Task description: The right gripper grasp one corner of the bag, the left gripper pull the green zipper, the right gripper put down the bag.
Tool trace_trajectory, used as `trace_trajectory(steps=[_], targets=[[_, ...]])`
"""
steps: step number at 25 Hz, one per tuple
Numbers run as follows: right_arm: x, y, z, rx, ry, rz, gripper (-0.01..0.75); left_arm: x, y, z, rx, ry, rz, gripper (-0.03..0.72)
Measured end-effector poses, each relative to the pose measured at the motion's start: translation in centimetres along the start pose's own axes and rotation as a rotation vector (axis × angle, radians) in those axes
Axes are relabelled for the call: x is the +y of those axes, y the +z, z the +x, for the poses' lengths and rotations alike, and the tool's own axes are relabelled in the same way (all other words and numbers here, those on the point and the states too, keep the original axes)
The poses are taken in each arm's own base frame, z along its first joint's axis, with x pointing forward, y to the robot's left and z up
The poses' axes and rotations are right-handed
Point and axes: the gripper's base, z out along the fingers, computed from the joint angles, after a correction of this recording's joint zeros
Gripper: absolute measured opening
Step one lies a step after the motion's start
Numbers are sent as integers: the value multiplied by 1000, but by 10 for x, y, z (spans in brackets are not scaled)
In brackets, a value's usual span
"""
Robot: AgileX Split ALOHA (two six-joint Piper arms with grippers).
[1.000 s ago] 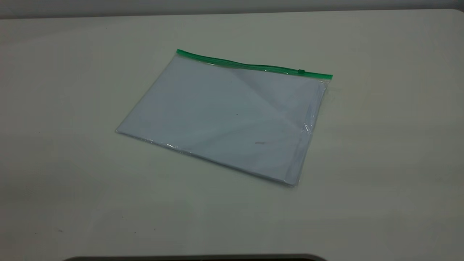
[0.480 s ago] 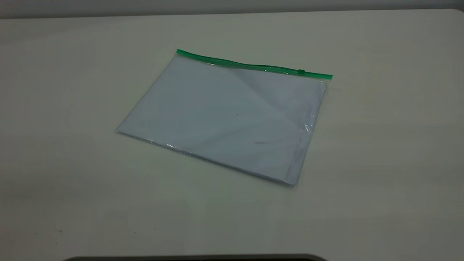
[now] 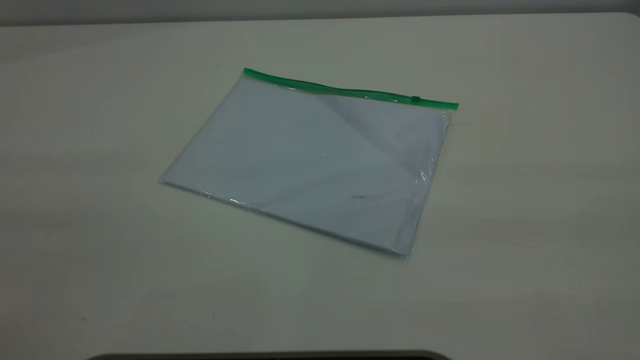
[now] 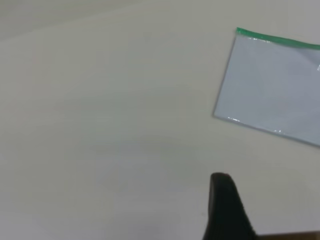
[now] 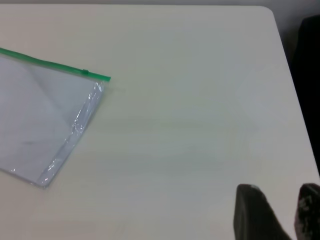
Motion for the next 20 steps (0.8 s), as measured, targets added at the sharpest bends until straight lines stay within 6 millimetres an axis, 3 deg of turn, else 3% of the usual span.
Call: trace_trajectory(steps=[4,9,15,20], targets=[[2,16,-40,33,-11,-1,350,7,30,-43,83,-34,7,514],[6,64,-70,147,-13,-2,505,13,80,-94,77,-102,45,514],[14,130,-80,273,31,-42,535,21,148,-132,46,-133,84,514],[18,192,-84,269,-35,-64,535,5,206,-153,88,40,203,514]])
